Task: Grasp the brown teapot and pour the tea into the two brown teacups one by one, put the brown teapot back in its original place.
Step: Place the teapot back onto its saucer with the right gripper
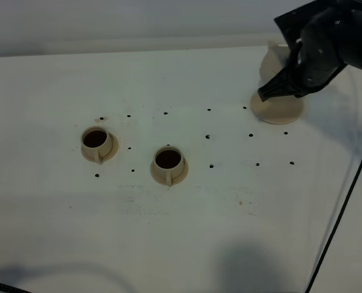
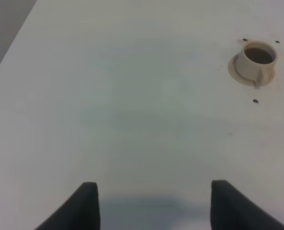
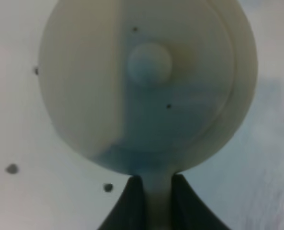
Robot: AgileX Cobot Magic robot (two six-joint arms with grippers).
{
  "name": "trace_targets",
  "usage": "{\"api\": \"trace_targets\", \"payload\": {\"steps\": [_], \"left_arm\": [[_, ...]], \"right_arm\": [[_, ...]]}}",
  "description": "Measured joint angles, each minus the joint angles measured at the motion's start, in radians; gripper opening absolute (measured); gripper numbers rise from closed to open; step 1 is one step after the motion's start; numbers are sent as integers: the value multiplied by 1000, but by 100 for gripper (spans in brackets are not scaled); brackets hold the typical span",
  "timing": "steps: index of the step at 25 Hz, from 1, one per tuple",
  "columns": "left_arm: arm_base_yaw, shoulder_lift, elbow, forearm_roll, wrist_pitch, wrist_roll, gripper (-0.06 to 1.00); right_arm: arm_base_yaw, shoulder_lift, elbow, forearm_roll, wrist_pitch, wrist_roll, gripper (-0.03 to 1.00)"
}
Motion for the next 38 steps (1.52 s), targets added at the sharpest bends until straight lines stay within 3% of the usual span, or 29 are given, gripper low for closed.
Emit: {"api": "trace_targets", "payload": {"steps": [5, 11, 38], "left_arm": [[0, 0, 0, 0, 0, 0, 48], [0, 0, 0, 0, 0, 0, 48], [0, 0, 0, 0, 0, 0, 48]], "right_arm": [[-76, 11, 0, 183, 13, -134, 9], [-81, 22, -3, 318, -26, -230, 9], [-82, 136, -5, 307, -77, -213, 10]]}}
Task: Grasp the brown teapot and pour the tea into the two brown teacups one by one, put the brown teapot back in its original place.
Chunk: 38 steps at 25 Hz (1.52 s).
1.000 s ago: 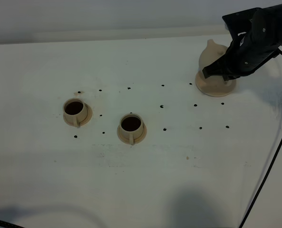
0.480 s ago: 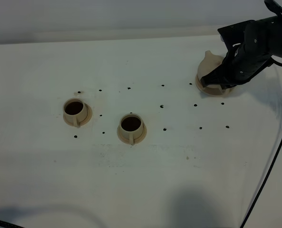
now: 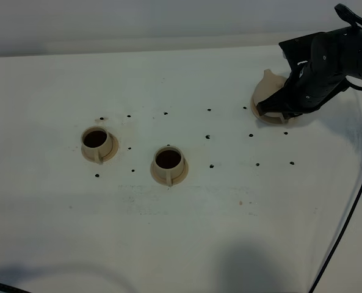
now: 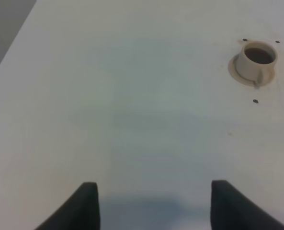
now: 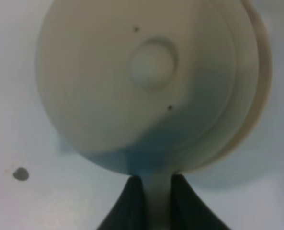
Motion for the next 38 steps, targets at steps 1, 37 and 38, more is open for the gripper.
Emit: {"api": "trace_targets", "payload": {"steps": [1, 37, 38], "left_arm": [[0, 0, 0, 0, 0, 0, 48], [0, 0, 0, 0, 0, 0, 48], [0, 0, 0, 0, 0, 0, 48]], "right_arm": [[0, 0, 0, 0, 2, 0, 12], [1, -851, 660, 151, 457, 0, 53], [1, -917, 687, 151, 454, 0, 53]]}}
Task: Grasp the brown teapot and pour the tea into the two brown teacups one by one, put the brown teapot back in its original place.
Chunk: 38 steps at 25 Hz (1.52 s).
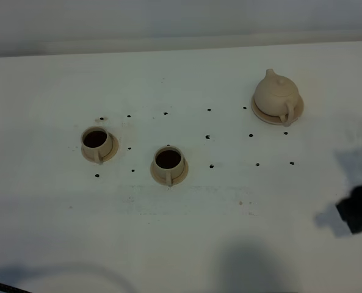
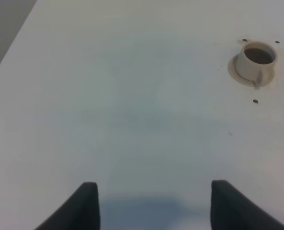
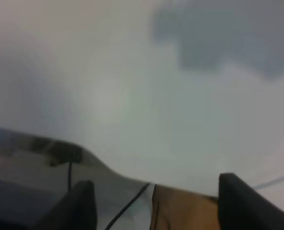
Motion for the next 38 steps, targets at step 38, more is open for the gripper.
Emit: {"api": "trace_targets", "payload": {"steps": [38], "left_arm": [[0, 0, 0, 0, 0, 0, 48]], "right_arm": [[-227, -1117, 283, -49, -1, -97, 53]]}}
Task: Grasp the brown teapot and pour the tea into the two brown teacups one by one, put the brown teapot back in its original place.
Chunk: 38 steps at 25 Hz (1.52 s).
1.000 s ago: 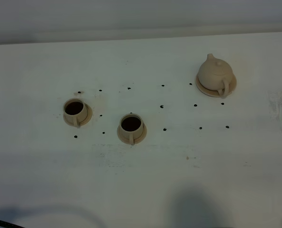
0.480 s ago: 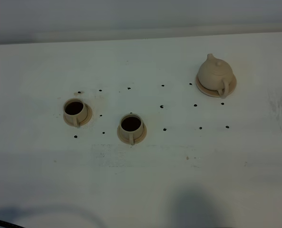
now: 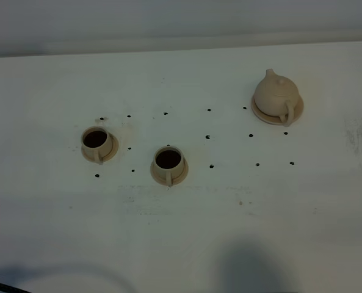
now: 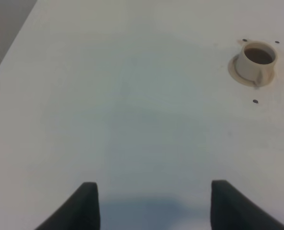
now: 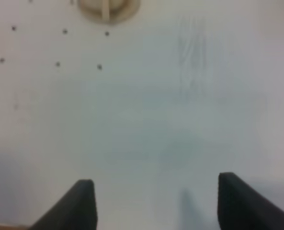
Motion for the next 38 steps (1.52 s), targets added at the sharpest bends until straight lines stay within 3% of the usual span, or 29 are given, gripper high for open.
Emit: {"api": "trace_targets", "payload": {"steps": [6, 38], "left_arm": [[0, 0, 0, 0, 0, 0, 48], [0, 0, 0, 0, 0, 0, 48]], "right_arm": [[0, -90, 0, 0, -3, 0, 53], [-5, -93, 0, -8, -5, 45, 52]]}}
